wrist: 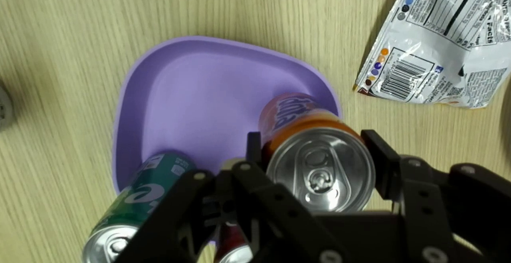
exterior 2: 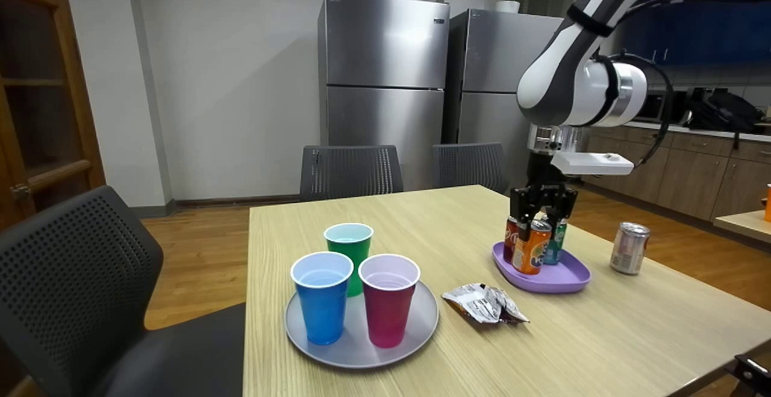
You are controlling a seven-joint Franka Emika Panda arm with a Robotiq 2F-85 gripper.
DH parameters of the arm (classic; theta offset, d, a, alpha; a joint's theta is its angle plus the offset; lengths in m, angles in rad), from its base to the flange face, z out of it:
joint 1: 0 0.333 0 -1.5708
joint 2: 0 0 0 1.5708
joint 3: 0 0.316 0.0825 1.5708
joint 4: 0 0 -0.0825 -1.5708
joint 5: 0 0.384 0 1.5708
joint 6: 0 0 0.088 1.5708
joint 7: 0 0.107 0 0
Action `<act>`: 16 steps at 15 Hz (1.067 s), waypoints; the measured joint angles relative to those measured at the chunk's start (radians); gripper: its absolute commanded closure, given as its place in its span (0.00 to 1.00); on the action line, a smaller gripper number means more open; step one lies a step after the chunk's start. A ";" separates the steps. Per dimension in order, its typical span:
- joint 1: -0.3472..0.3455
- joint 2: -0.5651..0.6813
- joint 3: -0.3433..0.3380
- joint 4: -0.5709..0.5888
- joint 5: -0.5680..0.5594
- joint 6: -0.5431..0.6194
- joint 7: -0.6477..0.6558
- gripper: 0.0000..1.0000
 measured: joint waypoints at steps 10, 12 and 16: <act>-0.016 0.087 0.013 0.094 0.000 -0.044 0.000 0.62; -0.018 0.094 0.013 0.099 0.000 -0.046 0.000 0.62; -0.024 0.102 0.013 0.104 0.000 -0.051 0.000 0.12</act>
